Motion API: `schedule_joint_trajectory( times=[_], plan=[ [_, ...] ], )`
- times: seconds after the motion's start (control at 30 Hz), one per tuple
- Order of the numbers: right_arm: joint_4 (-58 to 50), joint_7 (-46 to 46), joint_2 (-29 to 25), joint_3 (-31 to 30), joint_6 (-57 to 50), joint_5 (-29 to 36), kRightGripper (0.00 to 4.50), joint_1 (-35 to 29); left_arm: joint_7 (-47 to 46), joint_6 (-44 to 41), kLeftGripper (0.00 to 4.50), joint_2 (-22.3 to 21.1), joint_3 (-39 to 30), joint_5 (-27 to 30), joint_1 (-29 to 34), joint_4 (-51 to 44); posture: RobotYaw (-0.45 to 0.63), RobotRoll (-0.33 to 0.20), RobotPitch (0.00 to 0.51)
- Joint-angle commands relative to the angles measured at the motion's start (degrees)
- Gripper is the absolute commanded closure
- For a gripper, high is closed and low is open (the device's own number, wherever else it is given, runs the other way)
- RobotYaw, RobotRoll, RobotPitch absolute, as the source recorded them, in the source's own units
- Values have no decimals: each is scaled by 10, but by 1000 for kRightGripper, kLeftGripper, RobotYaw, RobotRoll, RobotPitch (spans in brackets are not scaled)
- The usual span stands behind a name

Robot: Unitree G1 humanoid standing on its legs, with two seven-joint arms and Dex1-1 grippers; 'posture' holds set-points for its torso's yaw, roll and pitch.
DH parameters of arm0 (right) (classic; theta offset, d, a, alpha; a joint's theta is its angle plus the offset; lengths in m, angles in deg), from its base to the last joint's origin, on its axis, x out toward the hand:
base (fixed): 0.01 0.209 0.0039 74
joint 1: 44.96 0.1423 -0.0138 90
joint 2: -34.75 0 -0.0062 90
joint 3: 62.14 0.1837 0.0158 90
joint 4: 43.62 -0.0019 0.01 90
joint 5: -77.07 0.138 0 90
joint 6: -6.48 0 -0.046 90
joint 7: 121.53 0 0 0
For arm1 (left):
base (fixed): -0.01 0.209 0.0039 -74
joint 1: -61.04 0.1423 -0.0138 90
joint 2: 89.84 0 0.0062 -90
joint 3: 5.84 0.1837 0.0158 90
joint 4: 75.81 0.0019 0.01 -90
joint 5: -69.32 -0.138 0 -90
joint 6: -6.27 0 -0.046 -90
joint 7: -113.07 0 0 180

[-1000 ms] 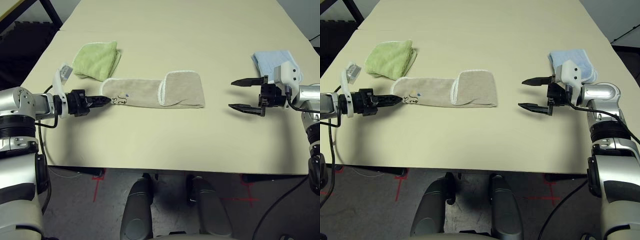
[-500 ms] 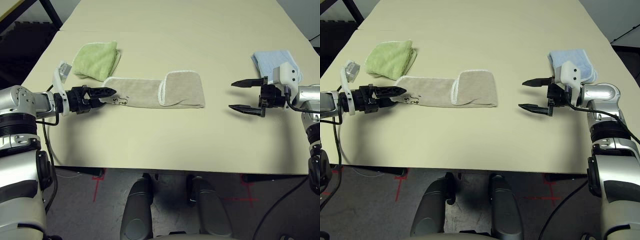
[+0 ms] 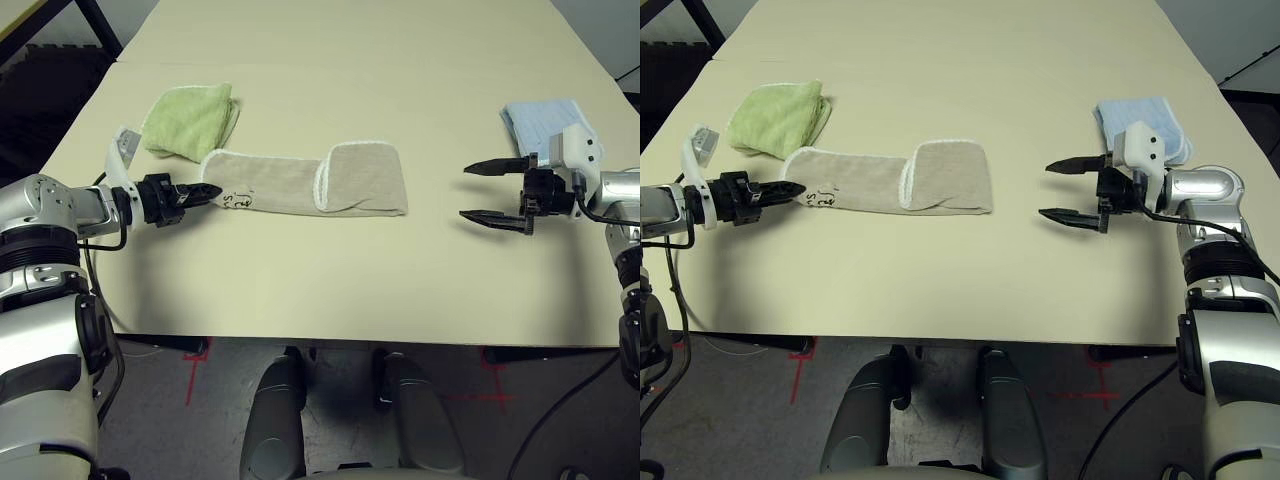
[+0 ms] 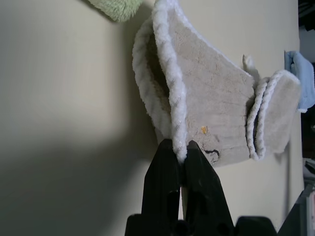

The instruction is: Fold the towel and set it aside.

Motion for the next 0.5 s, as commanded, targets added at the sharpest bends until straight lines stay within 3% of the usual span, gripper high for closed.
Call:
schedule_joint_trajectory(
  times=[0.03, 0.3, 0.5],
  plan=[
    [-9, 13, 2, 3, -15, 11, 0, -6, 28, 10, 4466, -19, 28, -17, 1, -4, -63, 0, 196],
    [-29, 18, 11, 1, -38, 17, 0, -13, 66, -18, 4466, -35, 56, -8, -35, -37, -35, 0, 200],
    [-32, 14, 21, 0, -41, 15, 0, -19, 105, -53, 4466, -75, 89, 2, -59, -102, -17, 0, 200]
  ],
)
